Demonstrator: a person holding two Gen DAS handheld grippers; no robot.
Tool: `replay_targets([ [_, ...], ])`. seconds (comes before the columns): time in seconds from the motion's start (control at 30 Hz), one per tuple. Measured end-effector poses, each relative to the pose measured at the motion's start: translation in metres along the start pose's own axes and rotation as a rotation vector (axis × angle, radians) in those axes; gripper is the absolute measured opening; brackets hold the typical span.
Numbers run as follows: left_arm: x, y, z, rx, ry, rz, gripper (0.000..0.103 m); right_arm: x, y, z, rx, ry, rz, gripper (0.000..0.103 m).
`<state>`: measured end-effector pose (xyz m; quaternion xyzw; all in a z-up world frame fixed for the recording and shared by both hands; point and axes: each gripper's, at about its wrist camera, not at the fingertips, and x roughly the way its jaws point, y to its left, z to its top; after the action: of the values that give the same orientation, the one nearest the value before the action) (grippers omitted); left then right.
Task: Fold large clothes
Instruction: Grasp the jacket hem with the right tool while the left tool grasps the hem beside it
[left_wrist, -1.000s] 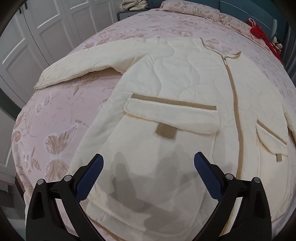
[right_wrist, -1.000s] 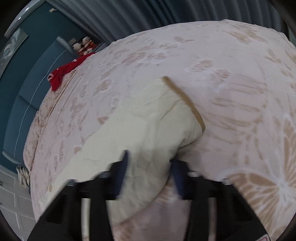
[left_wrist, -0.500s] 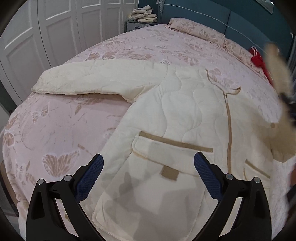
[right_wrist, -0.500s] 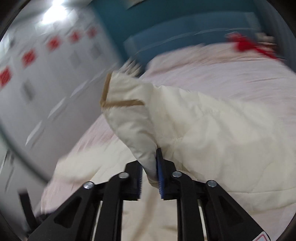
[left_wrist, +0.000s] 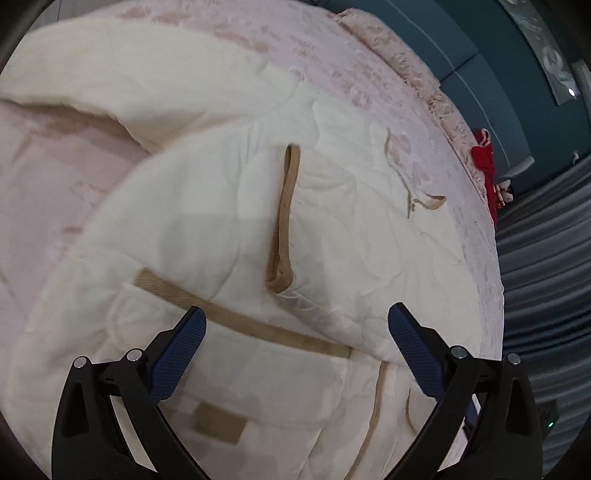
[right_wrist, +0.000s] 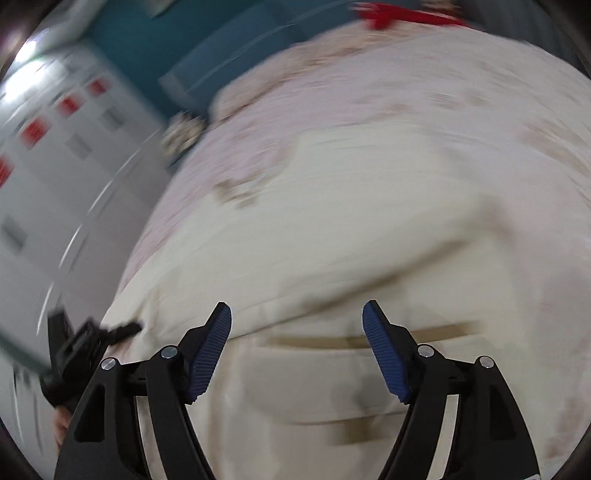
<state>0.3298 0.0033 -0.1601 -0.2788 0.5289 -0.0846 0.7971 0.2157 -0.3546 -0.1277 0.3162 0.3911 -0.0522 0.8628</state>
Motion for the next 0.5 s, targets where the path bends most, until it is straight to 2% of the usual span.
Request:
replay_targets([
  [0.03, 0.003, -0.001, 0.0, 0.0, -0.009, -0.001, 0.095, -0.002, -0.019, 0.008, 0.057, -0.013, -0.009, 0.073],
  [0.07, 0.007, -0.007, 0.002, 0.015, -0.017, 0.009, 0.09, -0.001, -0.034, 0.014, 0.111, -0.027, 0.002, 0.073],
  [0.17, 0.017, -0.018, 0.009, 0.046, 0.014, 0.001, 0.051, 0.012, -0.074, 0.031, 0.263, -0.048, 0.017, 0.072],
  [0.2, 0.017, -0.018, 0.012, 0.047, 0.013, 0.007, 0.038, 0.018, -0.081, 0.033, 0.301, -0.058, 0.034, 0.069],
  [0.23, 0.017, -0.022, 0.017, 0.056, 0.003, 0.024, 0.029, 0.023, -0.089, 0.037, 0.343, -0.073, 0.059, 0.065],
  [0.27, 0.017, -0.023, 0.02, 0.071, -0.002, 0.033, 0.014, 0.029, -0.095, 0.041, 0.378, -0.087, 0.065, 0.053],
  [0.3, 0.015, -0.027, 0.025, 0.094, -0.012, 0.026, 0.01, 0.033, -0.096, 0.045, 0.395, -0.091, 0.065, 0.034],
  [0.37, 0.004, -0.034, 0.034, 0.134, -0.049, 0.023, 0.007, 0.042, -0.096, 0.058, 0.408, -0.081, 0.074, 0.011],
  [0.4, -0.004, -0.035, 0.037, 0.156, -0.072, 0.024, 0.007, 0.039, -0.091, 0.06, 0.391, -0.096, 0.089, 0.01],
  [0.47, -0.021, -0.04, 0.04, 0.193, -0.136, 0.021, 0.007, 0.012, -0.068, 0.068, 0.272, -0.175, 0.098, 0.009],
  [0.5, -0.028, -0.04, 0.039, 0.212, -0.164, 0.028, 0.007, 0.001, -0.049, 0.071, 0.176, -0.215, 0.075, 0.009],
])
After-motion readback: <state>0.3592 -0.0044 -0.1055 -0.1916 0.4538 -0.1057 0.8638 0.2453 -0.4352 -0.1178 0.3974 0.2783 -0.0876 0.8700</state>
